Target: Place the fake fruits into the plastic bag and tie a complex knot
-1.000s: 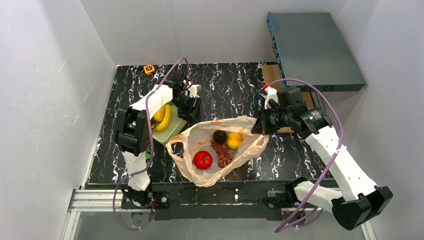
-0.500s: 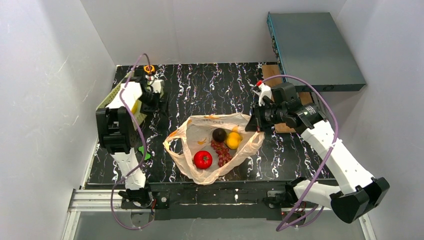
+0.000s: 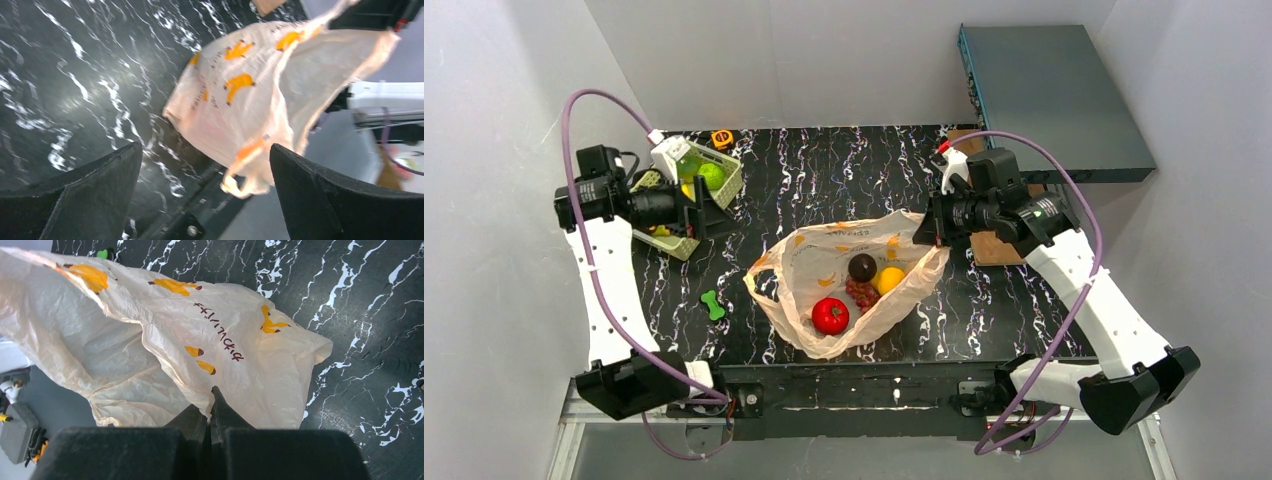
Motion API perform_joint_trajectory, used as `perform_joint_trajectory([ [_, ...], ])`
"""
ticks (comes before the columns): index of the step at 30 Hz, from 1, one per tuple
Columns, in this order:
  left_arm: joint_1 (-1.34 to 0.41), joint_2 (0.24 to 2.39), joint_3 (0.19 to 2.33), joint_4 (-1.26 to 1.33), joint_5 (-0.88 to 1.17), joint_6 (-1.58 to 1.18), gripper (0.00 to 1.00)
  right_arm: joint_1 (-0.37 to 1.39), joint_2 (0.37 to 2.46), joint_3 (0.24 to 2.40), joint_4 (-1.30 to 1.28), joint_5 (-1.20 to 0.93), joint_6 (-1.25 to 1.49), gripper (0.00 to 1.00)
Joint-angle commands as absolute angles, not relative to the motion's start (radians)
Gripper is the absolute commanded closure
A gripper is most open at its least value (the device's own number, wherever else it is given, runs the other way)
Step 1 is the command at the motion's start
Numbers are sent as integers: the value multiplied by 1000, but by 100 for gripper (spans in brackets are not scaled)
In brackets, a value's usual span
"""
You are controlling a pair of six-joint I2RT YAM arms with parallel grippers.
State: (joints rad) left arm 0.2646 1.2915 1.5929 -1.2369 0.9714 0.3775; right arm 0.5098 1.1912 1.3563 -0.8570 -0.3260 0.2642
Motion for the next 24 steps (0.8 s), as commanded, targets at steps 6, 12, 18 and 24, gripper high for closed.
perform_joint_trajectory([
  [6,362,1219,1460,-1669,1224,667,2,495,1238,1428,-806,-272,313,99],
  [12,328,1065,1238,-1361,1109,454,2,492,1239,1460,-818,-303,301,99],
  [18,139,1039,1133,-1179,1041,320,8,493,1271,1488,-802,-296,326,99],
  [24,45,1127,1131,-1141,1035,254,42,493,1328,1555,-788,-263,335,99],
])
